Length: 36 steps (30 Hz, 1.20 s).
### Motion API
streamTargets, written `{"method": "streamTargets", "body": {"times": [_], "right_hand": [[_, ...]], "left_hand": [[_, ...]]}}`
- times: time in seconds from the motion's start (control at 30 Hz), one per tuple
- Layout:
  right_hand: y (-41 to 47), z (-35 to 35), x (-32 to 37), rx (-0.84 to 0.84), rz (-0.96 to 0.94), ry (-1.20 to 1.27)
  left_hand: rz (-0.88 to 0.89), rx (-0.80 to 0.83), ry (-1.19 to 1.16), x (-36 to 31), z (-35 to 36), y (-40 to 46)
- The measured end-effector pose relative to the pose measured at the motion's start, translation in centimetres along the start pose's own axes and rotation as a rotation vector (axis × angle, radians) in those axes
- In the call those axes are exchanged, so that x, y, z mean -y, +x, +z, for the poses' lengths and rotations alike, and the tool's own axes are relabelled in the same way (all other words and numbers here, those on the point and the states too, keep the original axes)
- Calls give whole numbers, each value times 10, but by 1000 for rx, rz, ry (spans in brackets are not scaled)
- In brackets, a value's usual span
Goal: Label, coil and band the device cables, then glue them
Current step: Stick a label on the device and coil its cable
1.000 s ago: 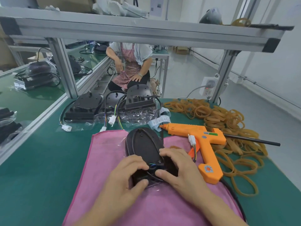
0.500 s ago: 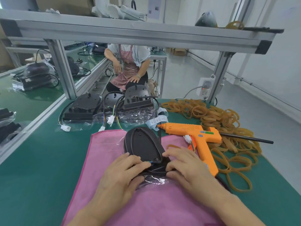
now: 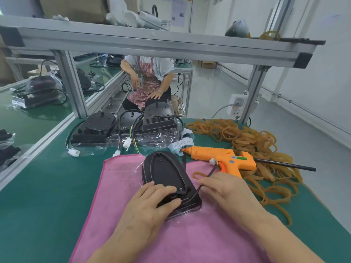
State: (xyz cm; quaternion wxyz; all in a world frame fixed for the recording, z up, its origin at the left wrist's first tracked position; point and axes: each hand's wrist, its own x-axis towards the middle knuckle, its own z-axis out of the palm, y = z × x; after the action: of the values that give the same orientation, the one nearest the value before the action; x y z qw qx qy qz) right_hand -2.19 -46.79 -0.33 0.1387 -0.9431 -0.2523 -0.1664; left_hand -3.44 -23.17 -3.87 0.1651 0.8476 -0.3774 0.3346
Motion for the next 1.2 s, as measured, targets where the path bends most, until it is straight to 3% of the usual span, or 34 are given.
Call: {"method": "streamTargets", "body": {"times": [0.17, 0.47, 0.6, 0.77, 0.9, 1.07, 1.2], "right_hand": [[30, -1, -7, 42, 49, 268], [67, 19, 0, 231, 177, 594], [72, 22, 0, 272, 353, 829], [68, 25, 1, 305, 386, 787], [57, 33, 9, 255, 354, 743], [50, 26, 13, 240, 245, 776], [51, 19, 12, 286, 247, 780]], "left_hand": [[-66, 87, -110, 0, -10, 15], [-49, 80, -37, -6, -4, 15], [-69, 113, -143, -1, -4, 12], [-4, 256, -279, 18, -19, 14], [-176, 260, -487, 29, -24, 33], [-324, 513, -176, 34, 18, 58], [-295, 572, -226, 43, 28, 55]]}}
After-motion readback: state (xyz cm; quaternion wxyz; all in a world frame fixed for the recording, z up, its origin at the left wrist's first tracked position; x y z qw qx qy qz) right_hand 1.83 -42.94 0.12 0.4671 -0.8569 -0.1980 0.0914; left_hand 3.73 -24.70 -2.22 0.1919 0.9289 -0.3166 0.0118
